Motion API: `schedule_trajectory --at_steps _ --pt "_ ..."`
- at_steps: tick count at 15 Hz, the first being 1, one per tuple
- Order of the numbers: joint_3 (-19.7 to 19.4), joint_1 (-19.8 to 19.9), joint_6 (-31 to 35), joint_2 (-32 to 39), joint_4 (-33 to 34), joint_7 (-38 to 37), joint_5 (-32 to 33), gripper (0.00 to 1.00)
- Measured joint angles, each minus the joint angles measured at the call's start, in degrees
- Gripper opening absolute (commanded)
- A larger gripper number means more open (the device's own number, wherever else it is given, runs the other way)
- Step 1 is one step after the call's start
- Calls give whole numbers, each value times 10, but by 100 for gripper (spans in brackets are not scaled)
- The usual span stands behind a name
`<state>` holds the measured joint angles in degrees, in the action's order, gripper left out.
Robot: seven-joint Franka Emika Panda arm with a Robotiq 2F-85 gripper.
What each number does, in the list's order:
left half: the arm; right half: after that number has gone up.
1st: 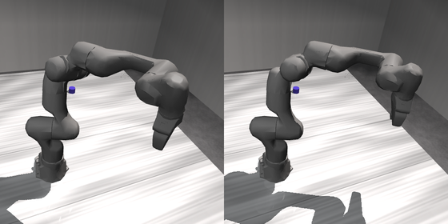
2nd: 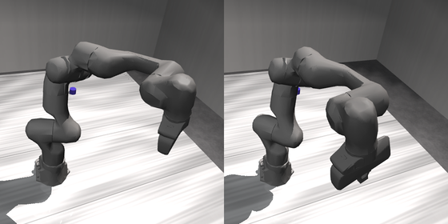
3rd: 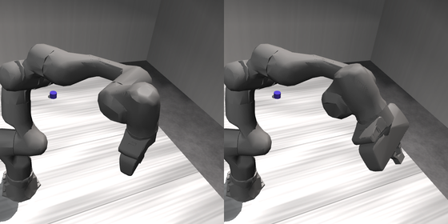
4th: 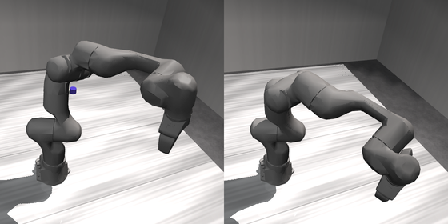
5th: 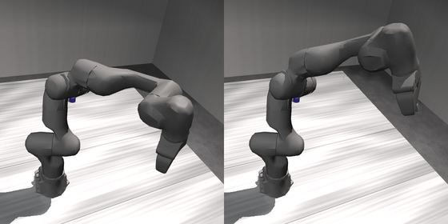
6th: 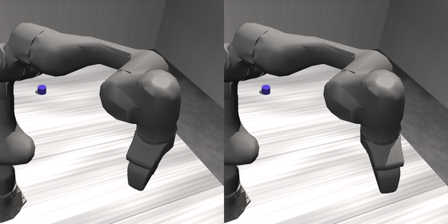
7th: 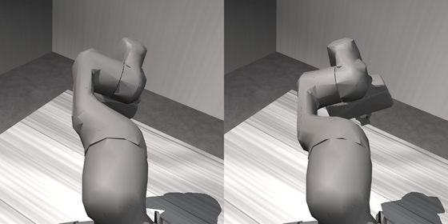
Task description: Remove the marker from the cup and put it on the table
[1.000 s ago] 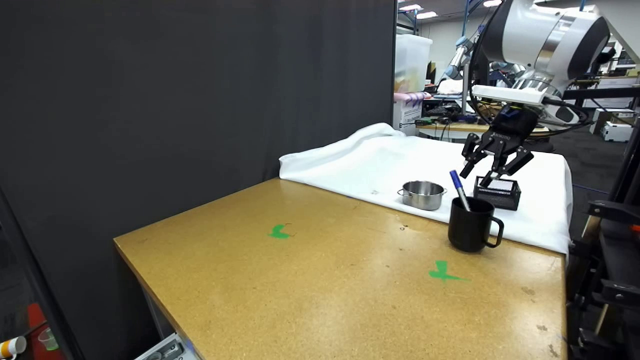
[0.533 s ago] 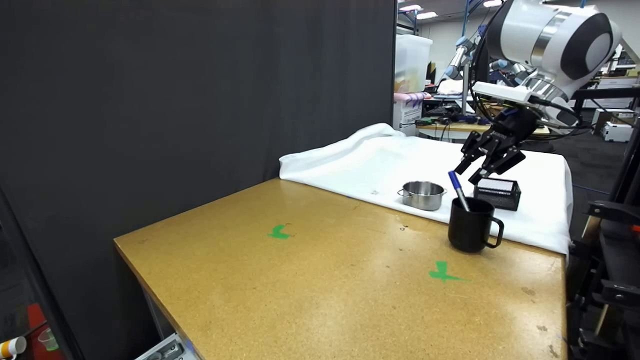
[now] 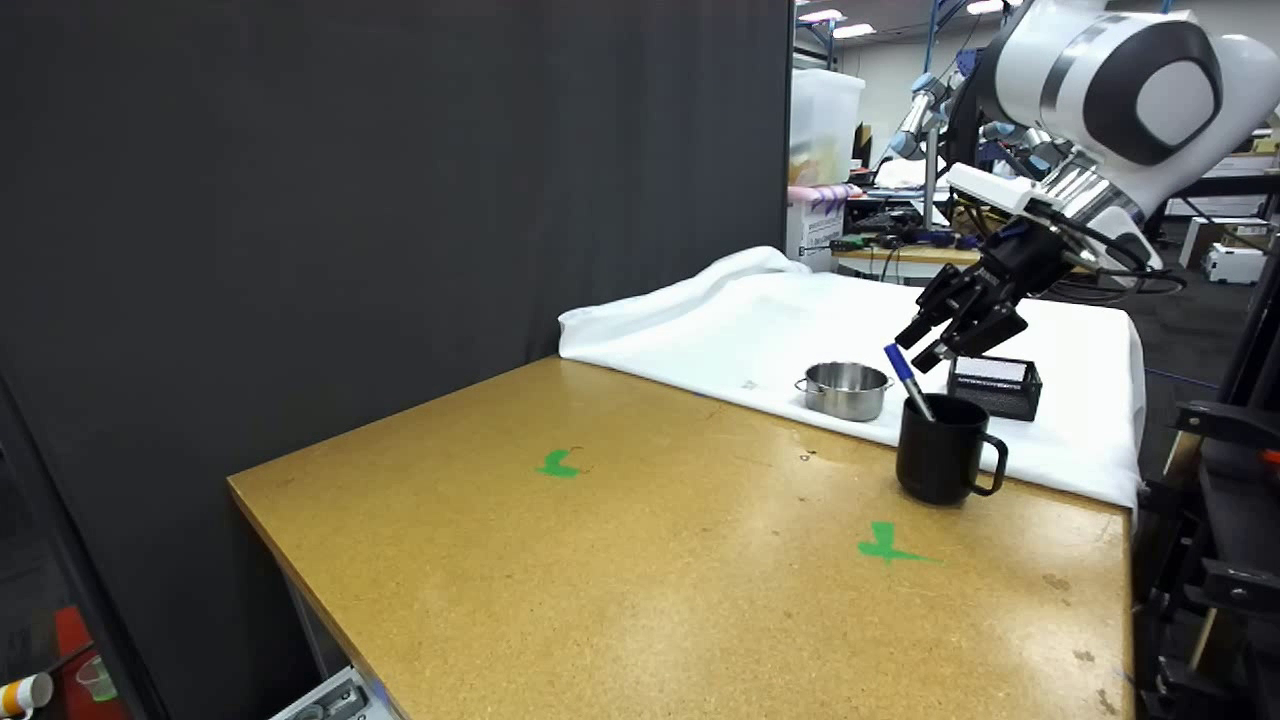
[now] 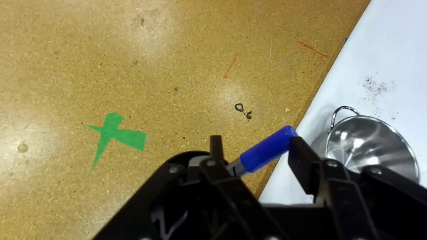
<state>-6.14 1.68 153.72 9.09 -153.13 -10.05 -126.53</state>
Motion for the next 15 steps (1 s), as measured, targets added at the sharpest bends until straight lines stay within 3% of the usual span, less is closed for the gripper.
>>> schedule_trajectory --at_steps 5,7,9,12,13,15 --pt "0 -7 0 18 14 50 -96 58" --pt "-2 -7 0 34 27 61 -120 53" --pt "-2 -7 0 54 41 64 -133 28" --pt "-3 -7 -1 81 61 64 -141 8" --pt "-3 -7 -1 84 66 64 -144 3" --pt "-3 -8 -1 86 68 64 -150 4"
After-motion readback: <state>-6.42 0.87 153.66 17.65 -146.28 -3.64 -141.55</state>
